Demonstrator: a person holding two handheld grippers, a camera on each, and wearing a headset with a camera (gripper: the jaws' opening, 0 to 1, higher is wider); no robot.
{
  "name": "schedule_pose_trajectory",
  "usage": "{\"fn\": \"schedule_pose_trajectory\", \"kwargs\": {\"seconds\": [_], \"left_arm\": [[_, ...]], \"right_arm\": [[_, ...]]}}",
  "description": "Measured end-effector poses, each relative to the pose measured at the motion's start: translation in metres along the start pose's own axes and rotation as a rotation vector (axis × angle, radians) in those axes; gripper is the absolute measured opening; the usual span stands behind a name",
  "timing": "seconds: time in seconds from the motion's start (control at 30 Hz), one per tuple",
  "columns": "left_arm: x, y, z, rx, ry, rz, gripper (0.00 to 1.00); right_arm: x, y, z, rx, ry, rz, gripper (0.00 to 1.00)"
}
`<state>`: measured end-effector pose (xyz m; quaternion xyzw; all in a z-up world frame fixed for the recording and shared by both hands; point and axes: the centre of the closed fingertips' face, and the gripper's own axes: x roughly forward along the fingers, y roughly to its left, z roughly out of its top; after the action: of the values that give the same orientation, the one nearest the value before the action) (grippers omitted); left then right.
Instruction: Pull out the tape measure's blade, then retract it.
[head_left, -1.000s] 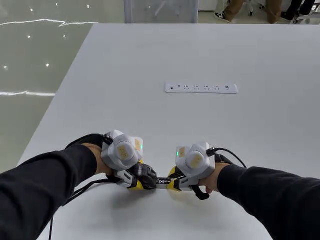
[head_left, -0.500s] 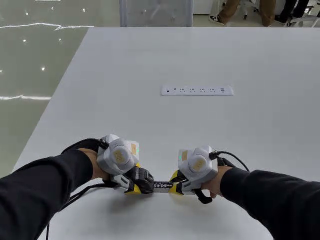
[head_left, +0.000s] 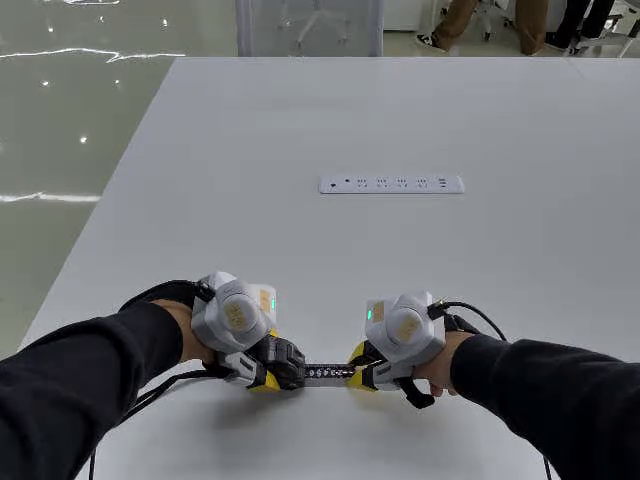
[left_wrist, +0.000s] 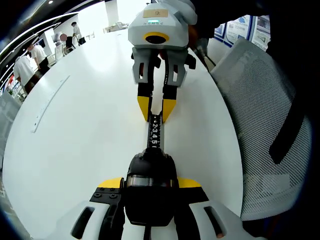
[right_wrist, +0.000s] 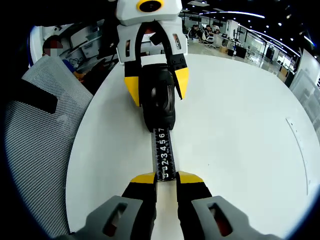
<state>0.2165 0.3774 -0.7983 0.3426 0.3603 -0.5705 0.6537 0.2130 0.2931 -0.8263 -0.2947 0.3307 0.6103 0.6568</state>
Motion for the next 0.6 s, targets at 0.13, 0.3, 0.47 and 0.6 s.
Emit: {"fn": "schedule_pose_trajectory", "kwargs": {"seconds": [0.13,0.3,0.47,0.6], "left_arm": [[0.0,0.0,0.0,-0.002,0.0,0.0,0.34],[0.0,0.0,0.0,-0.003,0.0,-0.002,0.34],[0.0,0.0,-0.001,-0.005,0.001,0.0,0.34],[0.0,0.0,-0.001,-0.005,0.001,0.002,0.34]], "right_arm": [[-0.005,-0.001,-0.006,-0.009,0.008,0.001,0.1],[-0.011,-0.002,-0.015,0.004,0.011,0.001,0.1],[-0.015,-0.003,-0.019,0.021,0.004,-0.001,0.1],[-0.019,-0.004,-0.025,0.017,0.016,-0.004,0.1]]}}
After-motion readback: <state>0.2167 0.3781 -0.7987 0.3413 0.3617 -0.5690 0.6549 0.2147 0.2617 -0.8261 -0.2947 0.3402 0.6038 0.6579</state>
